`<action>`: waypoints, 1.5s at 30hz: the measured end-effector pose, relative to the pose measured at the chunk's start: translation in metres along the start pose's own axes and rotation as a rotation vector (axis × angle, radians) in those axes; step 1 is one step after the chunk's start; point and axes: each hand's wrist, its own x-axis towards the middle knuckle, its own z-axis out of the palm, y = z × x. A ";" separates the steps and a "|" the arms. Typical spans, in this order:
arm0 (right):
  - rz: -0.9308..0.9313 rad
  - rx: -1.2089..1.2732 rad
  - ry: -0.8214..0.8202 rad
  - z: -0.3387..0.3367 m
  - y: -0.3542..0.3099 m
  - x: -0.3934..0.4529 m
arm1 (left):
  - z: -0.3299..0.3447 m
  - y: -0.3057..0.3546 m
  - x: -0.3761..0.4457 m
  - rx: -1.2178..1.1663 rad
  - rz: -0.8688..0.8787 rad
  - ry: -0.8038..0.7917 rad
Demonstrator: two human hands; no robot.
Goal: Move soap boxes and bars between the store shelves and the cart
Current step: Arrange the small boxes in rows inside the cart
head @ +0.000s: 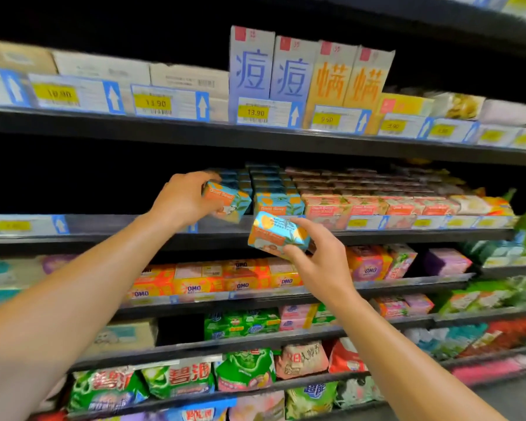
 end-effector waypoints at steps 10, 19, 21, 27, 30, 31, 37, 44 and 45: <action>-0.022 0.079 -0.024 -0.009 0.023 0.019 | 0.018 0.007 0.002 0.121 -0.065 0.048; -0.052 0.108 -0.053 -0.007 0.028 0.027 | 0.015 0.021 0.007 0.327 -0.004 0.014; -0.052 0.125 -0.042 -0.006 0.028 0.028 | 0.016 0.021 0.007 0.349 -0.003 0.021; -0.057 0.144 -0.042 0.001 0.026 0.026 | 0.014 0.026 0.007 0.384 -0.006 0.013; -0.052 0.137 -0.041 0.003 0.029 0.024 | 0.013 0.027 0.011 0.396 0.022 -0.050; -0.053 0.137 -0.042 0.004 0.030 0.023 | 0.013 0.027 0.012 0.385 0.029 -0.080; -0.050 0.150 -0.060 0.009 0.031 0.020 | 0.034 0.039 0.019 0.357 0.014 -0.229; -0.027 0.171 -0.051 0.011 0.033 0.020 | 0.037 0.039 0.020 0.427 -0.001 -0.239; -0.027 0.172 -0.054 0.011 0.033 0.019 | 0.038 0.039 0.020 0.432 -0.003 -0.228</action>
